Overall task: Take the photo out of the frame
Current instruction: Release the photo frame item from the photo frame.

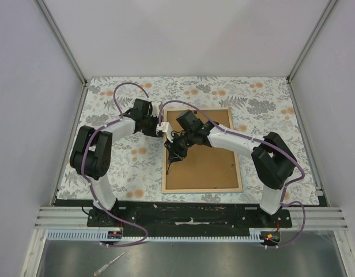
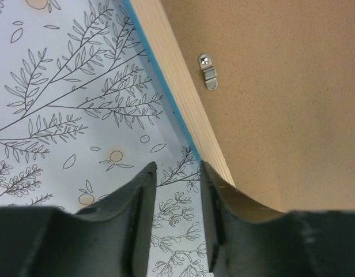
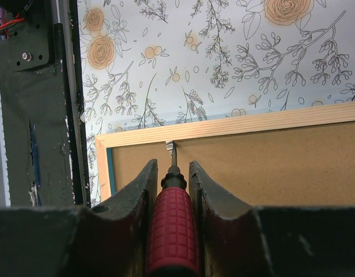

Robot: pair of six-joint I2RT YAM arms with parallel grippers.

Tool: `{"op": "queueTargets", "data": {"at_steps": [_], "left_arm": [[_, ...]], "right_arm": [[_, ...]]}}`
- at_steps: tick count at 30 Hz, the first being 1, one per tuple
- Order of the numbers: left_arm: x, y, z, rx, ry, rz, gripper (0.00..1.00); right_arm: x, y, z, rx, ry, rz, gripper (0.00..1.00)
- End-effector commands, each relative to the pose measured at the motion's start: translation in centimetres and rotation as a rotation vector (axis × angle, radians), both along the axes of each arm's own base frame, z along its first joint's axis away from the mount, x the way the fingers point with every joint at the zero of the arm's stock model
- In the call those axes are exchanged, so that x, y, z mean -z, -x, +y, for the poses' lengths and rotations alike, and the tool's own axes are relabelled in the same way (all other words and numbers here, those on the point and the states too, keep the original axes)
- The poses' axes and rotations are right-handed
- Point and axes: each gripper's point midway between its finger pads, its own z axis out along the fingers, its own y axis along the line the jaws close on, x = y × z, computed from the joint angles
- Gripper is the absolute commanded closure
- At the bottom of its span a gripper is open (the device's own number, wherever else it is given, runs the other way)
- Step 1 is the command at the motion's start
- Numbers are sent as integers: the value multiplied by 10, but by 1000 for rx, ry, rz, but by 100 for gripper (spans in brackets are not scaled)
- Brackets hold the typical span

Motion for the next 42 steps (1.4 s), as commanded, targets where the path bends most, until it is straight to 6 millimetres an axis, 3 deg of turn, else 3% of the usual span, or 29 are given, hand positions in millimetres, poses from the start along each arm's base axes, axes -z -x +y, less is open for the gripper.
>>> {"op": "queueTargets", "data": {"at_steps": [1, 11, 17, 25, 35, 42], "left_arm": [[-29, 0, -17, 25, 114, -39, 51], [-21, 8, -30, 68, 160, 9, 49], [-2, 11, -32, 74, 91, 44, 51], [12, 5, -20, 30, 9, 49, 74], [21, 0, -11, -12, -46, 48, 96], [19, -2, -7, -25, -55, 39, 98]], "right_arm": [[1, 2, 3, -4, 18, 9, 100], [0, 2, 4, -2, 13, 9, 100], [0, 3, 4, -5, 12, 13, 100], [-5, 7, 5, -27, -2, 12, 100], [-2, 43, 7, -190, 2, 1, 100], [-4, 55, 0, -263, 15, -37, 100]]}}
